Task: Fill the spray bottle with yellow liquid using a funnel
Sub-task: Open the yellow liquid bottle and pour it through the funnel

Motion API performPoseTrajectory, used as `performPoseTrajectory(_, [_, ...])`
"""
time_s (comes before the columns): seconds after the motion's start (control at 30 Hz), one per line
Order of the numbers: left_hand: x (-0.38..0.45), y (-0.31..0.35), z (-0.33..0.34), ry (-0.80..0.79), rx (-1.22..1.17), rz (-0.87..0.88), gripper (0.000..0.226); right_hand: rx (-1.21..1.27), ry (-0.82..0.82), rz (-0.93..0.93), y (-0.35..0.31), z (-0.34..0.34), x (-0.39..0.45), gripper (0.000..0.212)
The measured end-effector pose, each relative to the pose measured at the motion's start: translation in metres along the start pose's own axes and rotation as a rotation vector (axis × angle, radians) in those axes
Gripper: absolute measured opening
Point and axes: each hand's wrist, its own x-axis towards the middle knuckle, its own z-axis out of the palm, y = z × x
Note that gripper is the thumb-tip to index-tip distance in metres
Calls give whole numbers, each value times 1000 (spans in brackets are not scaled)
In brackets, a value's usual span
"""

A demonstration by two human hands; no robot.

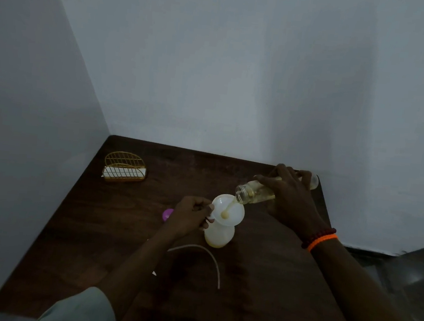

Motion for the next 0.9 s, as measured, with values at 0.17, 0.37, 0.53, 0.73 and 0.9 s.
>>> performPoseTrajectory(0.17, [0,-1,0,-8,-3,4,20,-1,6,0,0,0,0,61])
performPoseTrajectory(0.37, [-1,0,0,-9,-7,8,21,-23,-3,4,1,0,-1,62])
performPoseTrajectory(0.53, [0,-2,0,-11,-4,9,20,-23,2,10,2,-1,-2,62])
performPoseTrajectory(0.73, [0,-3,1,-8,-17,-4,19,-26,-5,8,2,-1,-2,62])
performPoseTrajectory(0.9, [-1,-4,1,-6,-14,-9,20,-24,-3,7,2,-2,-3,61])
